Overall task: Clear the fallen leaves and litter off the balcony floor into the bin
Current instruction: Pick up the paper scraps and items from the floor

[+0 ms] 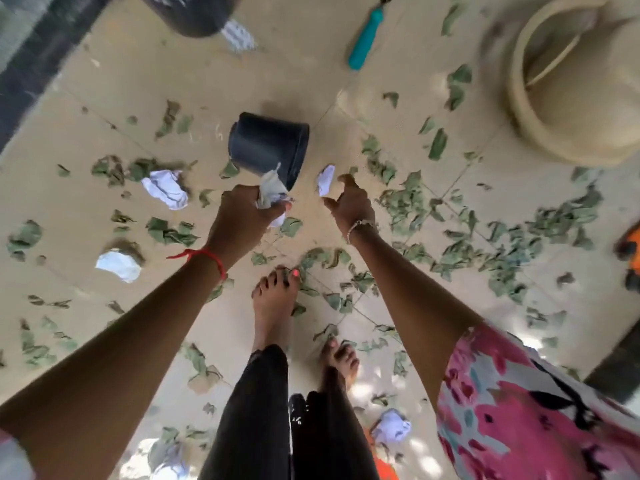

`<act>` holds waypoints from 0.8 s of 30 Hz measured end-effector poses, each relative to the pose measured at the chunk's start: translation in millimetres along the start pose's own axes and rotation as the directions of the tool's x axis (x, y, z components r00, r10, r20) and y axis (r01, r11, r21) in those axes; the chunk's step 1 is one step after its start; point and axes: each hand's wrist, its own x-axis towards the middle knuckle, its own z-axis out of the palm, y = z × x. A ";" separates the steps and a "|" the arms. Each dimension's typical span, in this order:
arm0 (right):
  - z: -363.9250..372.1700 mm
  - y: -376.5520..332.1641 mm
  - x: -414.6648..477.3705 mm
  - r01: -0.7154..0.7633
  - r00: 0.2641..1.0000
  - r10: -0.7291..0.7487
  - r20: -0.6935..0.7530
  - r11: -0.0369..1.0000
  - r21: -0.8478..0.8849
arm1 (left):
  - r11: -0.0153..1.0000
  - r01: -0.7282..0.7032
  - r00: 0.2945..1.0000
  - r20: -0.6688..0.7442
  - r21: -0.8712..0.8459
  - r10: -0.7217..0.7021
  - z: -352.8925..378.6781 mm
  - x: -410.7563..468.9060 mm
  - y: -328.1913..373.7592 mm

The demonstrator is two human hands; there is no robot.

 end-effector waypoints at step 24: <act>-140.5 -147.9 -117.0 0.307 0.947 -0.208 0.244 0.805 -0.507 | 0.997 0.043 0.999 0.028 -0.064 -0.041 -110.5 -45.5 123.5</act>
